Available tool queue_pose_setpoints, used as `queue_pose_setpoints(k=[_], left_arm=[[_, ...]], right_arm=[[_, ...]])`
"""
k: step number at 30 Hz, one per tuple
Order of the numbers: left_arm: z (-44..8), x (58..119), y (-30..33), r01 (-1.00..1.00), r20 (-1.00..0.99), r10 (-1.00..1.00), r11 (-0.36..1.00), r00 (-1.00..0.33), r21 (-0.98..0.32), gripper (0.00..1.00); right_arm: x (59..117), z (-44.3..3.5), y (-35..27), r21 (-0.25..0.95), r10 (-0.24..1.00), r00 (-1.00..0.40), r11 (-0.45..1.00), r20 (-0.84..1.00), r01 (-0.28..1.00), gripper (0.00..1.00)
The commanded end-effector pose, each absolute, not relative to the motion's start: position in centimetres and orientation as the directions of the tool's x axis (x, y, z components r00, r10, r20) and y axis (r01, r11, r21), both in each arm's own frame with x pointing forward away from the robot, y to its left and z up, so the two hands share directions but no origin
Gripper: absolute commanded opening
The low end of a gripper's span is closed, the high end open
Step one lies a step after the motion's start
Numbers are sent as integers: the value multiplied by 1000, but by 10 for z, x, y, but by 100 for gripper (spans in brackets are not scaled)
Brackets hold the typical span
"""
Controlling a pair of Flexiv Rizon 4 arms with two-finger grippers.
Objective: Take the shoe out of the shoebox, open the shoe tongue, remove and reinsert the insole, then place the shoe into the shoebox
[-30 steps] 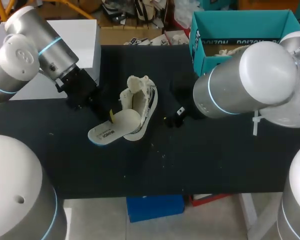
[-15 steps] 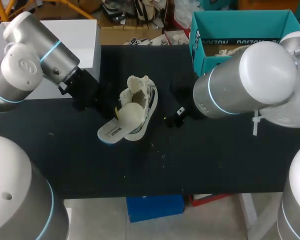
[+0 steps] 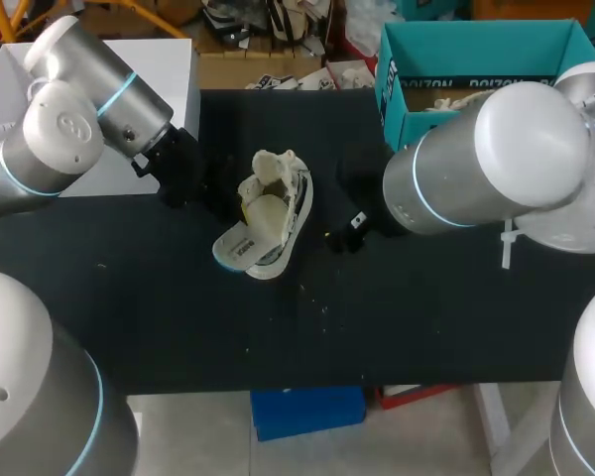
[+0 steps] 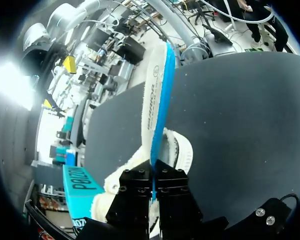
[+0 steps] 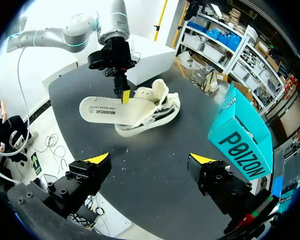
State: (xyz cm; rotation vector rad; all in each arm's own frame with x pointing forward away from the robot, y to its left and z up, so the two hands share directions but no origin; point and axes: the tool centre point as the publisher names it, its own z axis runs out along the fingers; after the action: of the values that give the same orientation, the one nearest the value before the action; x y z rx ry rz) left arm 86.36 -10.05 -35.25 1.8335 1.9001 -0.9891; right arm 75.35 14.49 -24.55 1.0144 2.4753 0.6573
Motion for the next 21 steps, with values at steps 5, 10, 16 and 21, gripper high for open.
queue_pose_setpoints(k=[5,10,16,21], left_arm=[[-362,879,-115,973,-650,750,-42,-120,-228,0],[-364,888,-117,978,-651,746,-1,-137,-207,0],[-369,896,-119,979,-654,740,27,-157,-204,0],[-370,901,-122,980,-656,738,34,-158,-197,0]], right_arm=[[753,-246,144,554,728,-665,628,-169,546,100],[753,-246,144,554,728,-665,628,-169,546,100],[753,-246,144,554,728,-665,628,-169,546,100],[753,-246,144,554,728,-665,628,-169,546,100]])
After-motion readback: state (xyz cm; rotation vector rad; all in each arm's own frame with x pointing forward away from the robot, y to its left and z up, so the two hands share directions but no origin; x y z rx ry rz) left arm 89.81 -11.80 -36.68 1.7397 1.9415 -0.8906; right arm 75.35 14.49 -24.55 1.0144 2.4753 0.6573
